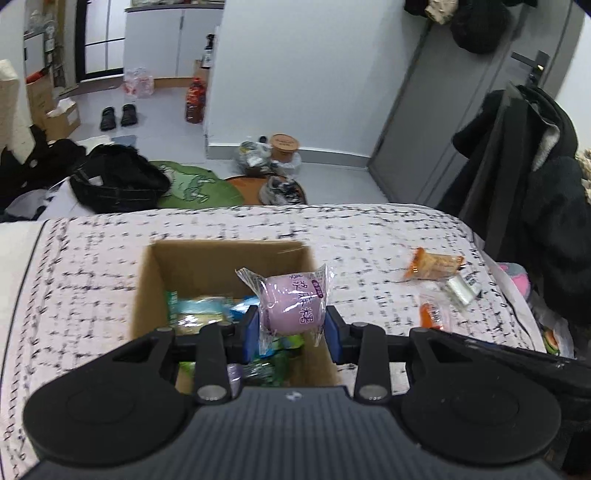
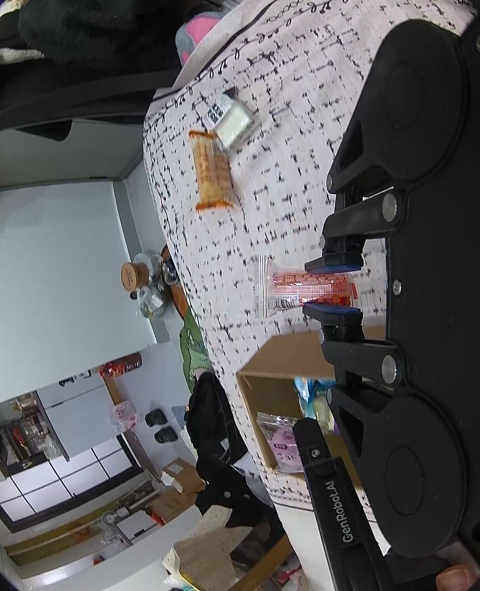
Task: Organize snacks
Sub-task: 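Carry both held packs over the cardboard box, then open both tools to drop the packs into the box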
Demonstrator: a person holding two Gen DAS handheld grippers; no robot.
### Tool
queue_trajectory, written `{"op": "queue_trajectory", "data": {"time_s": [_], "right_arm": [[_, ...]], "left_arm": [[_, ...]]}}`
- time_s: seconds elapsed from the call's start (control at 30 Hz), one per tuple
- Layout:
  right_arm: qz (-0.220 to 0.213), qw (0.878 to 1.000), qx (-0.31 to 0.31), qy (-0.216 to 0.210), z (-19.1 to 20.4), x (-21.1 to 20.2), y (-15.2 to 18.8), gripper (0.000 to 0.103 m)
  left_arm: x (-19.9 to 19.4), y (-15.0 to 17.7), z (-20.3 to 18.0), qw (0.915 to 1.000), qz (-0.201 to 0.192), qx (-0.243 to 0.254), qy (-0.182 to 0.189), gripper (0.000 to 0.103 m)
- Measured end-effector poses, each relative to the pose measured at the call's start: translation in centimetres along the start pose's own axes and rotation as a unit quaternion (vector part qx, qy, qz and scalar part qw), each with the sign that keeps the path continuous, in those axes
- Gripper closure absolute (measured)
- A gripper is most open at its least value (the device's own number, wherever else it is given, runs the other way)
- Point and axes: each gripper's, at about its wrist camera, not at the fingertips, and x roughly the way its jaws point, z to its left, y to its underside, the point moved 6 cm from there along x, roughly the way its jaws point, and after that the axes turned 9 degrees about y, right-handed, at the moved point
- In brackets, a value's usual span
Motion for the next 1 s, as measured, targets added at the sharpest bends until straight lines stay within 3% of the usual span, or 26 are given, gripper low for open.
{"op": "queue_trajectory", "data": {"time_s": [0.67,0.87,1.0], "right_arm": [[0.003,0.999,-0.039,-0.033,5.5,-1.0,1.2,0.086],[0.022,0.997,-0.054,-0.050,7.1,-1.0,2.2,0.085],[0.020,0.997,-0.052,-0.049,7.2,-1.2,2.0,0.067]], "left_arm": [[-1.8,2.6,4.4,0.9994,0.016,-0.032,-0.003,0.067],[-2.4,3.2,5.6,0.9990,0.015,-0.041,-0.010,0.067],[-2.6,3.2,5.9,0.9989,0.016,-0.042,-0.010,0.067]]}}
